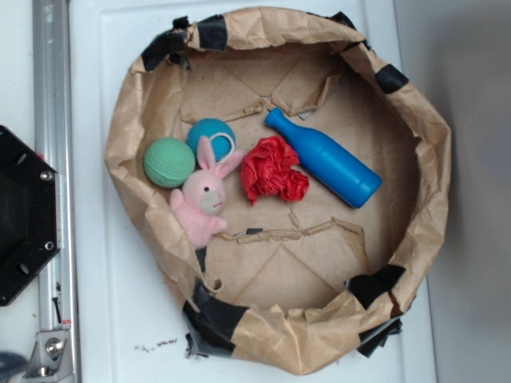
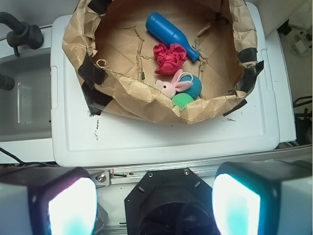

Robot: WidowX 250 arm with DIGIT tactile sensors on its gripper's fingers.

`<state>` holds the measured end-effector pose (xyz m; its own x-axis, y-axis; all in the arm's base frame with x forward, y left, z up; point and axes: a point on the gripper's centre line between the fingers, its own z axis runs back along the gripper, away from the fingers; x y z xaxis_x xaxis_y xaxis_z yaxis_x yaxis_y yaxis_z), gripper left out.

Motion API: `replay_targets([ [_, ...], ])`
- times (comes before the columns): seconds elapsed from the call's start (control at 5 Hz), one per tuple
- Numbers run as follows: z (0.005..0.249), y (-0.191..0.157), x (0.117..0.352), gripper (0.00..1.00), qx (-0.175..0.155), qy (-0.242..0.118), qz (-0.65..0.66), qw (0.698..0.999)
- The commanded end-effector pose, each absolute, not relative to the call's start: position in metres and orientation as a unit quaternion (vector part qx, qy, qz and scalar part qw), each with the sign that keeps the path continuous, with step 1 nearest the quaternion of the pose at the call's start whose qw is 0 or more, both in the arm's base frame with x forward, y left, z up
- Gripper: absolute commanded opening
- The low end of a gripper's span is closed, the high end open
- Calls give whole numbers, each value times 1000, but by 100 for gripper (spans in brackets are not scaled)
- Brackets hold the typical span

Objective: Grab the blue bottle.

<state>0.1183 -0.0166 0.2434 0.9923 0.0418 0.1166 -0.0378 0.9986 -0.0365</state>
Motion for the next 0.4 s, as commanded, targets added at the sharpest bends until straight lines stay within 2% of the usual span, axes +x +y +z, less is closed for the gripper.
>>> replay_targets([
  [0.0,243,-17,118,100,-17,-59,20,998],
  [0.2,193,14,168,100,11,-145,7,989],
])
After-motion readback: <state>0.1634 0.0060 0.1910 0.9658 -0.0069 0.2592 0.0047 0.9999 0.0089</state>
